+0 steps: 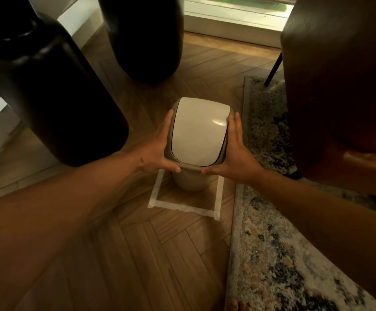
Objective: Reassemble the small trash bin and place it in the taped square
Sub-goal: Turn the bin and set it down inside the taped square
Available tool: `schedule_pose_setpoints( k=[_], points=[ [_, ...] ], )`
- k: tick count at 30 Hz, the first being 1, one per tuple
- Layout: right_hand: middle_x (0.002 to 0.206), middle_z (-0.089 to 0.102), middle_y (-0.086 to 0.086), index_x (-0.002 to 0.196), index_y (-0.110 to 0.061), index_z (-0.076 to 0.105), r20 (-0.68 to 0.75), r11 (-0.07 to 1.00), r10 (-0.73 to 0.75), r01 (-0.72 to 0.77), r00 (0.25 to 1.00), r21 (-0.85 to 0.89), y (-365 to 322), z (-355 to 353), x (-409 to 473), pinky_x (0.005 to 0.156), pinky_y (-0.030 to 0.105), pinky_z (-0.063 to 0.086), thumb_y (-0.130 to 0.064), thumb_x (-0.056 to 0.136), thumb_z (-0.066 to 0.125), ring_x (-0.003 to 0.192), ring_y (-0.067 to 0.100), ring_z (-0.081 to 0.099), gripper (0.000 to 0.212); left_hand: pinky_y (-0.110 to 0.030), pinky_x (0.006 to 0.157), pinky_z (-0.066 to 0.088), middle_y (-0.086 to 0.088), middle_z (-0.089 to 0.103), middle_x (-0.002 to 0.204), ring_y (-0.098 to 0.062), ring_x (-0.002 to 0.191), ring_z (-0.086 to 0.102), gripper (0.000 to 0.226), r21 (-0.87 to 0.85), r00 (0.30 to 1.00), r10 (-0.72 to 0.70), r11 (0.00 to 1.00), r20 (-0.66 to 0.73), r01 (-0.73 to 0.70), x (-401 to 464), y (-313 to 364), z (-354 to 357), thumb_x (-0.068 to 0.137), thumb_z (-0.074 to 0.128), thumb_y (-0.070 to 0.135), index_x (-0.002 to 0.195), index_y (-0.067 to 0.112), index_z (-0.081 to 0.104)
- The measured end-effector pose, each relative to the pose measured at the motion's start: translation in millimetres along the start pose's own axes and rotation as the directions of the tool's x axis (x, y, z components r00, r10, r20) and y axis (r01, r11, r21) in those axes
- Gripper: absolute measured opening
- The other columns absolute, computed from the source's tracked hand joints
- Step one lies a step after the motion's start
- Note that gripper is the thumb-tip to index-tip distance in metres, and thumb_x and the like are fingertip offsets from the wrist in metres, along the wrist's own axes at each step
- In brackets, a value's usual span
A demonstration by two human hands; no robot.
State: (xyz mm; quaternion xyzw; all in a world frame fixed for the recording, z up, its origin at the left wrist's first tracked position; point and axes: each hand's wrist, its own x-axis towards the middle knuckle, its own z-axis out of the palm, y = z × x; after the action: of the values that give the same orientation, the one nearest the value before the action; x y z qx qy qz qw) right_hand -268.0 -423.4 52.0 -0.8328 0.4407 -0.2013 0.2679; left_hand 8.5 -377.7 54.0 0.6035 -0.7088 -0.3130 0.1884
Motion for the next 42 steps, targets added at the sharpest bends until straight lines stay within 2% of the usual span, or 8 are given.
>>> schedule_pose_setpoints(
  k=[5, 9, 15, 25, 30, 34, 37, 42],
  points=[
    [0.17, -0.031, 0.004, 0.162, -0.019, -0.023, 0.007, 0.999, 0.03, -0.03, 1.0, 0.043, -3, -1, -3, 0.124, 0.037, 0.01, -0.06, 0.052, 0.097, 0.15, 0.005, -0.036, 0.168, -0.034, 0.123, 0.012, 0.006, -0.01, 0.172, -0.008, 0.154, -0.005, 0.164, -0.02, 0.999, -0.023, 1.0, -0.026, 0.022, -2, -1, 4, 0.056, 0.096, 0.049, 0.151, 0.037, -0.037],
    [0.172, -0.026, 0.002, 0.163, -0.018, -0.022, 0.001, 0.961, 0.21, -0.207, 0.978, 0.184, -5, 12, -21, 0.128, 0.042, 0.003, -0.069, 0.05, 0.092, 0.157, 0.016, -0.025, 0.168, -0.031, 0.113, 0.004, 0.007, -0.004, 0.172, -0.001, 0.142, 0.0, 0.16, -0.245, 0.971, -0.204, 0.954, -0.122, 0.17, -9, -1, 17, 0.056, 0.094, 0.058, 0.149, 0.045, -0.036],
    [0.162, 0.043, -0.005, 0.167, -0.026, 0.003, 0.051, 0.88, 0.197, -0.199, 0.979, 0.432, -4, 25, -39, 0.119, 0.046, 0.042, -0.024, 0.078, 0.093, 0.148, 0.009, 0.043, 0.126, -0.048, 0.118, 0.039, 0.003, 0.036, 0.162, -0.015, 0.148, 0.036, 0.123, -0.395, 0.975, -0.206, 0.905, -0.079, 0.159, -17, -10, 22, 0.069, 0.092, 0.039, 0.163, 0.035, 0.013],
    [0.155, 0.053, -0.011, 0.166, -0.037, 0.015, 0.062, 0.848, 0.217, -0.219, 0.974, 0.483, 7, 29, -42, 0.115, 0.051, 0.045, -0.035, 0.078, 0.091, 0.144, 0.012, 0.049, 0.116, -0.028, 0.113, 0.043, 0.024, 0.043, 0.146, -0.004, 0.141, 0.043, 0.127, -0.504, 0.982, -0.19, 0.849, -0.007, 0.161, -25, -18, 25, 0.059, 0.092, 0.041, 0.162, 0.035, 0.017],
    [0.16, 0.046, -0.009, 0.166, -0.036, 0.013, 0.078, 0.844, 0.213, -0.223, 0.974, 0.487, 2, 25, -45, 0.117, 0.049, 0.043, -0.035, 0.077, 0.091, 0.148, 0.012, 0.043, 0.119, -0.045, 0.118, 0.04, 0.006, 0.036, 0.163, -0.012, 0.148, 0.038, 0.122, -0.468, 0.986, -0.168, 0.873, -0.018, 0.14, -28, -16, 23, 0.071, 0.092, 0.029, 0.164, 0.034, 0.013],
    [0.171, -0.025, -0.013, 0.164, -0.04, -0.011, -0.086, 0.979, 0.168, -0.156, 0.982, 0.132, -4, 22, -45, 0.121, 0.028, 0.014, -0.061, 0.074, 0.083, 0.159, 0.013, -0.006, 0.133, -0.043, 0.121, 0.02, 0.008, -0.001, 0.173, -0.014, 0.156, 0.007, 0.132, -0.196, 0.976, -0.148, 0.974, -0.161, 0.115, -33, -9, 25, 0.073, 0.087, 0.048, 0.158, 0.047, -0.014],
    [0.17, -0.031, -0.01, 0.162, -0.047, -0.014, -0.072, 0.995, -0.009, 0.002, 0.997, -0.096, -1, 23, -50, 0.117, 0.039, 0.024, -0.048, 0.085, 0.079, 0.159, 0.024, 0.006, 0.121, -0.038, 0.119, 0.011, 0.013, -0.012, 0.171, -0.006, 0.153, -0.002, 0.121, 0.021, 0.977, -0.032, 0.999, -0.21, 0.037, -38, -9, 25, 0.081, 0.078, 0.053, 0.159, 0.046, -0.014],
    [0.169, -0.029, -0.017, 0.158, -0.05, -0.02, -0.088, 0.996, 0.003, -0.01, 0.996, -0.086, 1, 26, -56, 0.1, 0.031, 0.038, -0.042, 0.09, 0.075, 0.146, 0.004, 0.02, 0.117, -0.031, 0.12, 0.013, 0.009, -0.003, 0.173, -0.008, 0.155, 0.003, 0.11, 0.082, 0.978, 0.006, 0.997, -0.21, 0.011, -44, -12, 29, 0.089, 0.073, 0.049, 0.162, 0.039, -0.009]
  ],
)
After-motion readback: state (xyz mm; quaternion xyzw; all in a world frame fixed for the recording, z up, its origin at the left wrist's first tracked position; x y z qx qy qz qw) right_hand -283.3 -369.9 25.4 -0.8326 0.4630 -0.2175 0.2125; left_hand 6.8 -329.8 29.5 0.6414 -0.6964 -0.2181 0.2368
